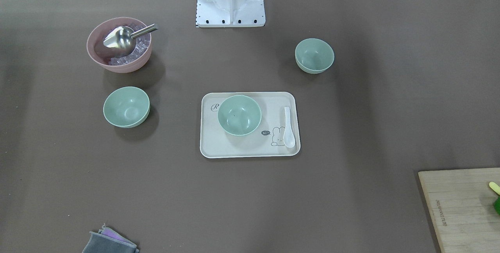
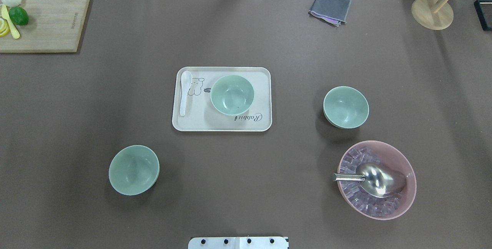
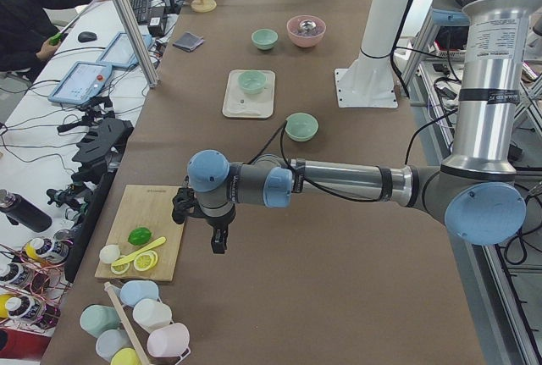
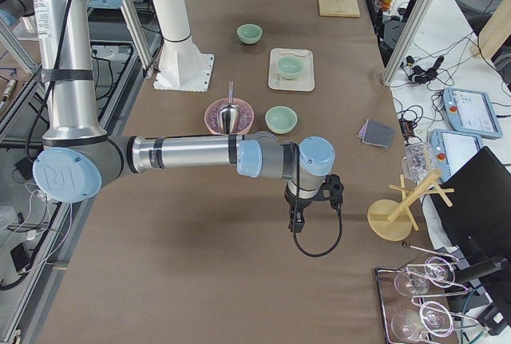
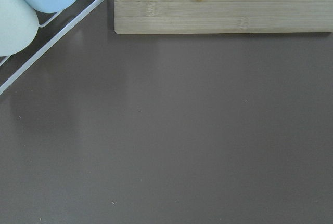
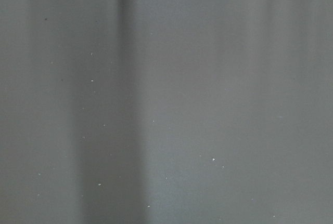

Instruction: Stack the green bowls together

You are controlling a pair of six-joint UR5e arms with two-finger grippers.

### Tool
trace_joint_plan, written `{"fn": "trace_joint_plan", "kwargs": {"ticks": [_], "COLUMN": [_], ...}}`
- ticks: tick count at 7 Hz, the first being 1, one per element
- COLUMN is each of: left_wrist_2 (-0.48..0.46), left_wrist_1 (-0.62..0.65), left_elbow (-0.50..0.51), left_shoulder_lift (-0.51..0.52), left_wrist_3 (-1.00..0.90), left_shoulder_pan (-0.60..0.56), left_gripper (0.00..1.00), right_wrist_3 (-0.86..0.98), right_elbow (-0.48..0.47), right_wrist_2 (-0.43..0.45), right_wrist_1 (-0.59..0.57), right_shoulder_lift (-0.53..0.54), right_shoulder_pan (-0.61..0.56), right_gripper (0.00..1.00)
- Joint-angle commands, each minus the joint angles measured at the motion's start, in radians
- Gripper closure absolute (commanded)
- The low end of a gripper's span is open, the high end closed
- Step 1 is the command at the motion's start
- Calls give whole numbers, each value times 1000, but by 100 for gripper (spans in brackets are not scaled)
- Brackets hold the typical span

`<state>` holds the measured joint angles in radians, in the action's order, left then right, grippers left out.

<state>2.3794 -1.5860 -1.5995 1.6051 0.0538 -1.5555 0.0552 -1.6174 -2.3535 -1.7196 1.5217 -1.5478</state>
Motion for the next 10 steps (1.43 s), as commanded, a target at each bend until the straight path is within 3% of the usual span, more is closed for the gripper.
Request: {"fn": "trace_joint_plan", "kwargs": {"ticks": [1, 2, 3, 5, 6, 7, 8, 9, 10], "left_wrist_2": [0, -8, -8, -8, -12, -84, -110, -53, -5], "left_wrist_1": [-2, -49, -184, -218, -216, -197, -192, -193, -196], "left_elbow": [-22, -52, -31, -43, -107, -159, -149, -114, -123], "left_shoulder_lift": [0, -51, -100, -55, -37, -19, 51, 149, 203], "left_wrist_3": [0, -5, 0, 32, 105, 324, 617, 857, 892], "left_shoulder_pan": [0, 0, 2, 12, 88, 224, 324, 356, 412], "left_gripper": [2, 2, 2, 2, 2, 2, 2, 2, 3], "right_wrist_3": [-2, -2, -3, -44, -44, -43, -43, -44, -44], "right_elbow": [-1, -4, -6, -7, -10, -10, -12, -12, -12], "right_wrist_2": [-1, -1, -1, -6, -6, -4, -3, 0, 0], "right_wrist_1": [2, 2, 2, 9, 11, 12, 12, 12, 12], "right_shoulder_lift": [0, 0, -1, -6, -6, -6, -6, -8, -8], "right_shoulder_pan": [0, 0, 0, 8, 11, 14, 20, 26, 35], "right_gripper": [0, 0, 0, 0, 0, 0, 0, 0, 0]}}
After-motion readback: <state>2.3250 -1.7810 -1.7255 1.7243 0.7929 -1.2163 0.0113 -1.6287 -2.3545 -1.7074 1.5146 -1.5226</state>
